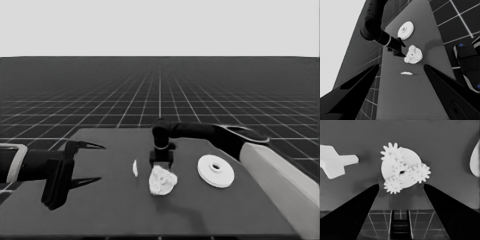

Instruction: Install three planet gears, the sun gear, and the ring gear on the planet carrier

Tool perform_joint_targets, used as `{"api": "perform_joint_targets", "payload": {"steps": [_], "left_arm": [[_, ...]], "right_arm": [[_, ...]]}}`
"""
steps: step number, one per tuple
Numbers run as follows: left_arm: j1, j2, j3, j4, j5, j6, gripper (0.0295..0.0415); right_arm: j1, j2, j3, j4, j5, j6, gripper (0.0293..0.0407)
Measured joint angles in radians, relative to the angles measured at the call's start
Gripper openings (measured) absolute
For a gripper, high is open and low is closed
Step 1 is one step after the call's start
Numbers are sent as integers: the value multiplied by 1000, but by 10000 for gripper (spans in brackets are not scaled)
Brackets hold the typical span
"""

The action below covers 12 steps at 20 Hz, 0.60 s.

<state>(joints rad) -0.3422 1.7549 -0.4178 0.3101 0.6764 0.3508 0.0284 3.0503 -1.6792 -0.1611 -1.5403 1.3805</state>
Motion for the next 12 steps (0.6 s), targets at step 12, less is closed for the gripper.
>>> {"api": "perform_joint_targets", "payload": {"steps": [12], "left_arm": [[0, 0, 0, 0, 0, 0, 385]], "right_arm": [[52, -946, 687, 21, 167, -653, 393]]}}
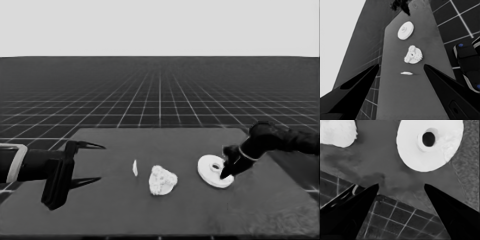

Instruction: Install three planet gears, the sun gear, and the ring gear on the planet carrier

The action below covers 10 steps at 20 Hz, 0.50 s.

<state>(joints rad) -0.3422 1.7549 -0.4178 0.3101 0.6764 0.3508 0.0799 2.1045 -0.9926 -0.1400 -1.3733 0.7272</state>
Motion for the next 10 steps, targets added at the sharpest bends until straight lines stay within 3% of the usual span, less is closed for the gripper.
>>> {"api": "perform_joint_targets", "payload": {"steps": [3, 6, 8, 10], "left_arm": [[0, 0, 0, 0, 0, 0, 385], [0, 0, 0, 0, 0, 0, 385], [0, 0, 0, 0, 0, 0, 385], [0, 0, 0, 0, 0, 0, 385]], "right_arm": [[4, 236, -496, 52, -95, 48, 385], [1, 303, -638, 59, -116, 36, 385], [0, 316, -665, 60, -119, 32, 385], [-122, 348, -732, -21, -28, 10, 385]]}}
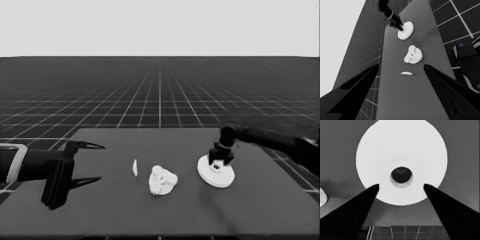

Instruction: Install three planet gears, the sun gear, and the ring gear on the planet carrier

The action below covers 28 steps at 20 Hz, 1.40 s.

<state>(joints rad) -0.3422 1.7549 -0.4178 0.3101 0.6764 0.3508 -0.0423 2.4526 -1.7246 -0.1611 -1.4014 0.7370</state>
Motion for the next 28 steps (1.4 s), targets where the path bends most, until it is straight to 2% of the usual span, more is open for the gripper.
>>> {"api": "perform_joint_targets", "payload": {"steps": [3, 8, 9, 18, 19, 21, 23, 28], "left_arm": [[0, 0, 0, 0, 0, 0, 385], [0, 0, 0, 0, 0, 0, 385], [0, 0, 0, 0, 0, 0, 385], [0, 0, 0, 0, 0, 0, 385], [0, 0, 0, 0, 0, 0, 385], [0, 0, 0, 0, 0, 0, 385], [0, 0, 0, 0, 0, 0, 385], [0, 0, 0, 0, 0, 0, 385]], "right_arm": [[-52, 26, -54, -28, 41, -19, 385], [-62, 32, -68, -33, 52, -25, 385], [-62, 32, -68, -34, 52, -25, 349], [-62, 33, -69, -34, 52, -25, 348], [-4, -2, 8, 5, -9, 6, 348], [81, -22, 48, 53, -65, 20, 348], [108, -24, 52, 71, -83, 21, 348], [119, -24, 51, 80, -92, 20, 348]]}}
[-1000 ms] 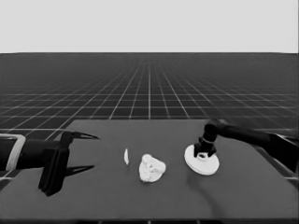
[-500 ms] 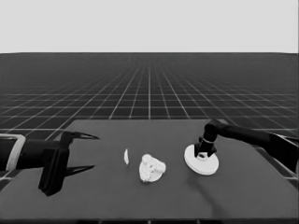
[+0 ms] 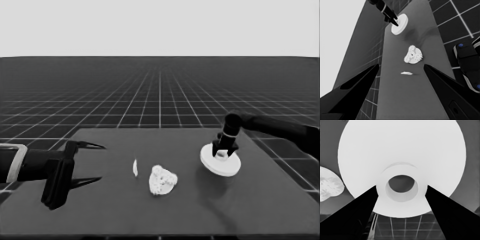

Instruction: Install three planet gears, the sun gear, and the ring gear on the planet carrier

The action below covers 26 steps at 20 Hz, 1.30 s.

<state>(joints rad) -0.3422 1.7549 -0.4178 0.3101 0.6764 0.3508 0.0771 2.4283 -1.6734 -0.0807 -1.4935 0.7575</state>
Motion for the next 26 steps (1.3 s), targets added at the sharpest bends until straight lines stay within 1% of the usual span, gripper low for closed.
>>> {"api": "perform_joint_targets", "payload": {"steps": [1, 2, 3, 5, 8, 10, 12, 14, 26], "left_arm": [[0, 0, 0, 0, 0, 0, 385], [0, 0, 0, 0, 0, 0, 385], [0, 0, 0, 0, 0, 0, 385], [0, 0, 0, 0, 0, 0, 385], [0, 0, 0, 0, 0, 0, 385], [0, 0, 0, 0, 0, 0, 385], [0, 0, 0, 0, 0, 0, 385], [0, 0, 0, 0, 0, 0, 385], [0, 0, 0, 0, 0, 0, 385]], "right_arm": [[-16, 60, 204, -44, -15, 365, 348], [-30, 248, 252, -64, -32, 549, 348], [-39, 395, 199, -71, -42, 612, 348], [-46, 539, 89, -77, -46, 627, 348], [-49, 597, 24, -79, -46, 620, 348], [-49, 606, 12, -79, -47, 618, 348], [-112, 616, -22, -141, -30, 598, 348], [-136, 621, -38, -162, -23, 589, 348], [-149, 623, -46, -172, -19, 625, 348]]}}
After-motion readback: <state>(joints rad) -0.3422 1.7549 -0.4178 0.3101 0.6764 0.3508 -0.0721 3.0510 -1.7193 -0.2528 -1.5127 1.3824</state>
